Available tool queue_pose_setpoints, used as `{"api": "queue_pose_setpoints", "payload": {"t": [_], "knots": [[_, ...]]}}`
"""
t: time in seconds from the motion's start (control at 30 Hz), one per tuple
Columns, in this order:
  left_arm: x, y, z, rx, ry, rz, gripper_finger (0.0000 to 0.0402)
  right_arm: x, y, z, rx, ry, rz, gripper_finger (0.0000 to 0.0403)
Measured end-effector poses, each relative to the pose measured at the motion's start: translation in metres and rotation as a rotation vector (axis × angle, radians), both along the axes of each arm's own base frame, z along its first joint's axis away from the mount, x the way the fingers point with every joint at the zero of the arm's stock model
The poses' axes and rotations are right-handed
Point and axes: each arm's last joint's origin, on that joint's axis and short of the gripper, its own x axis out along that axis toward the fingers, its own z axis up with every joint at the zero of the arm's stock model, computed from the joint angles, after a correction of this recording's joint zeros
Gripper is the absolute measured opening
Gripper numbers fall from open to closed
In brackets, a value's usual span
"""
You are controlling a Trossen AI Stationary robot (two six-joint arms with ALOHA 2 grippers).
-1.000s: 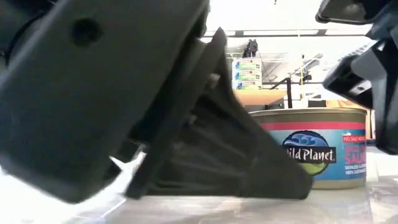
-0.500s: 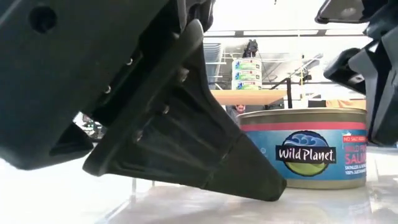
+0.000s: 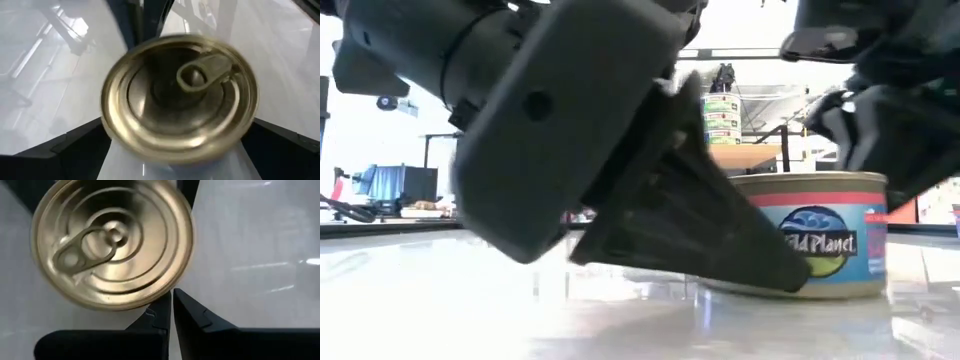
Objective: Stack canned seafood by type on shelf
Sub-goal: Stack the bottom blue-pink tuna can on top of the blue-pink tuna can on the shelf
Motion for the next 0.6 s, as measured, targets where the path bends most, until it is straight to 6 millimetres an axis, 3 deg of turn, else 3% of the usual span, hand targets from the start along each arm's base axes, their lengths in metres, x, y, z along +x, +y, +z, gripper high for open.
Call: {"api": "queue_pose_setpoints", "payload": {"t": [0.3, 0.6], "knots": [[0.006, 0.001, -0.003, -0.063, -0.044, 0.007, 0.0400, 0.016, -0.010, 0.005, -0.021, -0.057, 0.058, 0.0013], [0.007, 0.004, -0.004, -0.097, -0.045, 0.047, 0.0400, 0.003, -0.013, 0.022, -0.041, 0.030, 0.072, 0.0013]]}}
